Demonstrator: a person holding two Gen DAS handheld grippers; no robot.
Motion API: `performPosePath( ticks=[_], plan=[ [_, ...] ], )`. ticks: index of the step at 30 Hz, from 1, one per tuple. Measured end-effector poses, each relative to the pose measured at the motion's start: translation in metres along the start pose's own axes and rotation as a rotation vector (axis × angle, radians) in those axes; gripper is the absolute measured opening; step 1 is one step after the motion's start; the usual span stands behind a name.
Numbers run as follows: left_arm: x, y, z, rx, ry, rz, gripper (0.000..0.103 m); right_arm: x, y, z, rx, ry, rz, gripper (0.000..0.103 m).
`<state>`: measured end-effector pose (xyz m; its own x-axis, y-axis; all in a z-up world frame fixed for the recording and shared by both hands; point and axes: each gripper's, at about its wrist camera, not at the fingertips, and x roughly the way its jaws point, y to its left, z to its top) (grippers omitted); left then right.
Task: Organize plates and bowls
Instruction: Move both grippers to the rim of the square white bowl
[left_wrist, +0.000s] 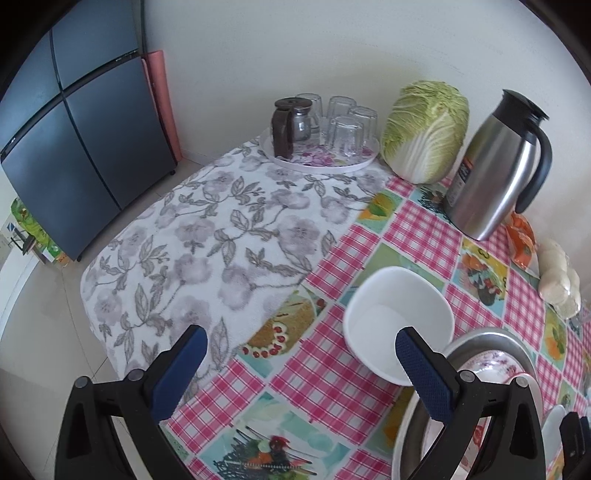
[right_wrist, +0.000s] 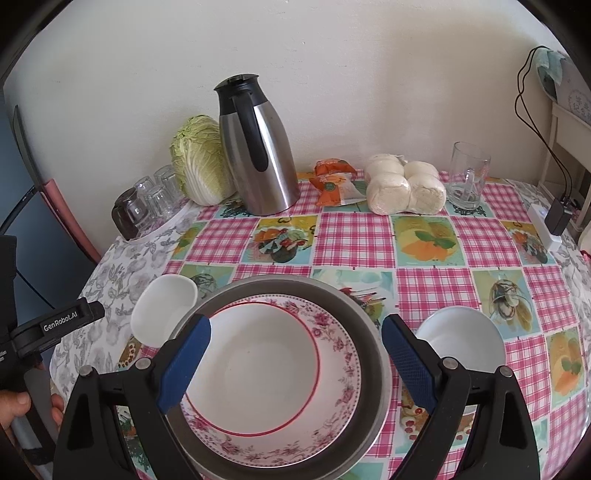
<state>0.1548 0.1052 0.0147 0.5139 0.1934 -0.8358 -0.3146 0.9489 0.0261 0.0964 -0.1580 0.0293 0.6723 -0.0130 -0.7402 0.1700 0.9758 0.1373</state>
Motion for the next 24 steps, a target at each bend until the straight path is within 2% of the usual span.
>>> performPosePath(
  ticks=[10,17,24],
  plan=[
    [0.009,0.011,0.015,-0.019,-0.005,-0.005,0.103,0.006,0.026,0.01,-0.016,0.033,0.046,0.094],
    [0.017,0.014,0.023,-0.032,0.002,-0.021,0.103,0.008,0.047,0.027,-0.045,0.031,0.024,0.094],
    [0.024,0.024,0.029,-0.082,0.017,-0.065,0.103,0.021,0.067,0.042,-0.073,0.097,0.011,0.094]
  ],
)
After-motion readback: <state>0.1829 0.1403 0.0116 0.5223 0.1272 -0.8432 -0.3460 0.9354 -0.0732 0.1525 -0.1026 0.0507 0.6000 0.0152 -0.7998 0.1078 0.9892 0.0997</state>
